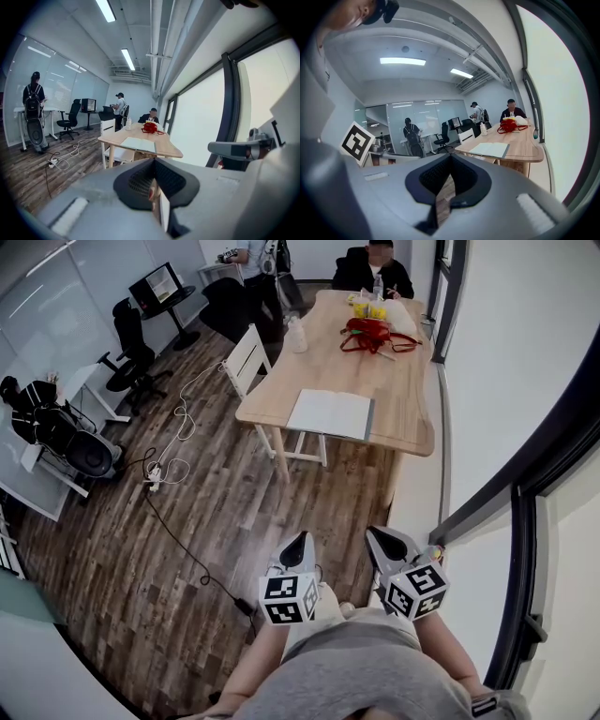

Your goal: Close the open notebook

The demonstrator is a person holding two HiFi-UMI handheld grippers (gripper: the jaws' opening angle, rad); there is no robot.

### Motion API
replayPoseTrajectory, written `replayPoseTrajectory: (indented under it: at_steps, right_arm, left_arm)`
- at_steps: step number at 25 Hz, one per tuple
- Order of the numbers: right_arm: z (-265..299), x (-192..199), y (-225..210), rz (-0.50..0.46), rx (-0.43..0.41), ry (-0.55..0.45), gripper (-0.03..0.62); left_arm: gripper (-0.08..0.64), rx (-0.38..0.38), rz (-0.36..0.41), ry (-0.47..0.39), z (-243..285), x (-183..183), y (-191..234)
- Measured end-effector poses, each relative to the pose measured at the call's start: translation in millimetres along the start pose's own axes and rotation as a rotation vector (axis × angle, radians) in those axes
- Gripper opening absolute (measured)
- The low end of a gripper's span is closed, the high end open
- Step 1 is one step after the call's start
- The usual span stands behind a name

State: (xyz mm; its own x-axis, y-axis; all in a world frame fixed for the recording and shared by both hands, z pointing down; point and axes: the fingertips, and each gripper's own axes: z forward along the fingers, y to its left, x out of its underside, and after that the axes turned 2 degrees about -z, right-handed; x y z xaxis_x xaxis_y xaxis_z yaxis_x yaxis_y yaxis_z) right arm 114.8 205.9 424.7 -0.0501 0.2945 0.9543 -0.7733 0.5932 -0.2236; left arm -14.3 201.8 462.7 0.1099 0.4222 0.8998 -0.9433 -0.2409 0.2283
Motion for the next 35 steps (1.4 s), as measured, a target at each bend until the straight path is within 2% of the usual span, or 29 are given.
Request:
replayPoseTrajectory:
  at_steps: [3,7,15,35]
  right_arm:
    - [2,1,-4,0.019,-0.001,0.006,0.002]
    - [6,-1,-9,0.041,0.003,0.001,0.002]
    - [30,-4,-41,0.058,0.046,0.017,0.002]
    - [179,-49,-125,0.076,0.131,0.049,0.002]
  left_arm:
    - [0.005,-0.004,0.017,-0.001,3,0,-1]
    - [0.005,0.005,-0.001,0.004,12,0,1]
    - [0.005,0.036,-0.004,0.009,55,-18,11]
    - [0.005,0.080,-0.006,0.044,201,-92,94]
